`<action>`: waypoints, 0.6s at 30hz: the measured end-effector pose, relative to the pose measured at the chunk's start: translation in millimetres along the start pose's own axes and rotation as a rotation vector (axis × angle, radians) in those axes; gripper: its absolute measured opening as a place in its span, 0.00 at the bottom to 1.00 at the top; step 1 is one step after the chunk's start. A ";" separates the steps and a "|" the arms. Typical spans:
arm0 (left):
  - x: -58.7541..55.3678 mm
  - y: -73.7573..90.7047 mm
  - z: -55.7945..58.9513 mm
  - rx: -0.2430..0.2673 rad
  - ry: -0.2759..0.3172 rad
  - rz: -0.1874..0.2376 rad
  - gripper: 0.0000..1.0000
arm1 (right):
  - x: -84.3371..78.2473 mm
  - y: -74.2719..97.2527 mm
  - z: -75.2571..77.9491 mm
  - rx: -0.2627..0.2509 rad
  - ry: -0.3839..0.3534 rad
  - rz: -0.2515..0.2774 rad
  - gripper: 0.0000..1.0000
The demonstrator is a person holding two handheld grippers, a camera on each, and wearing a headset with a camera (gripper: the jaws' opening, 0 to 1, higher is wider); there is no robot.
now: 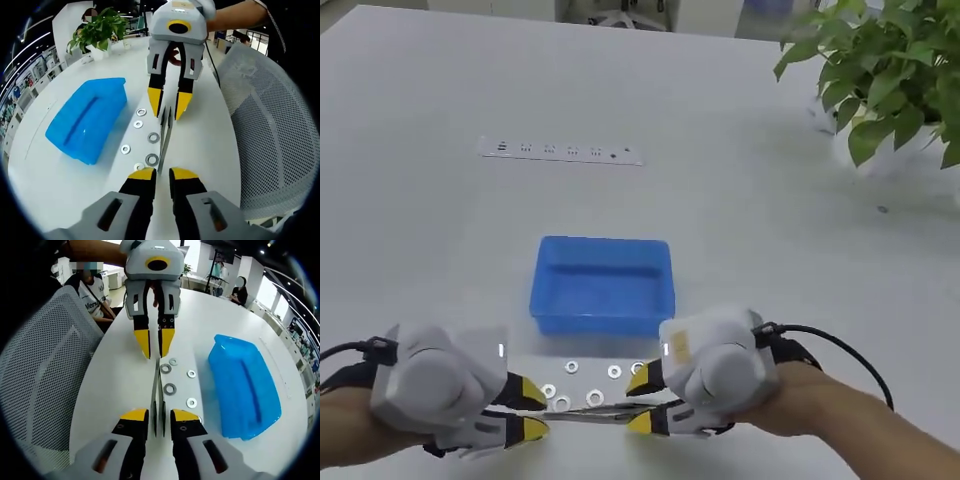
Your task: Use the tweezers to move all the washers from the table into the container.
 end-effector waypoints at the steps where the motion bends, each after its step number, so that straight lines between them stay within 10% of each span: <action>1: -0.3 -0.4 -0.3 -0.002 -0.002 -0.001 0.15 | 0.2 -0.4 0.0 0.002 -0.003 0.001 0.18; 18: -2.1 -9.0 -3.1 -0.017 -0.020 -0.013 0.06 | -1.6 -8.7 -1.8 0.019 0.035 -0.044 0.12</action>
Point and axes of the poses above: the centre of the closed fingertips' face, and the gripper's own axes: y roughly backward along the fingers, z roughly to its right, x roughly out of its top, the point moved 2 cm from there along y, roughly backward along the fingers, and after that the axes turned 1 degree about -x, right-handed, at the moved point
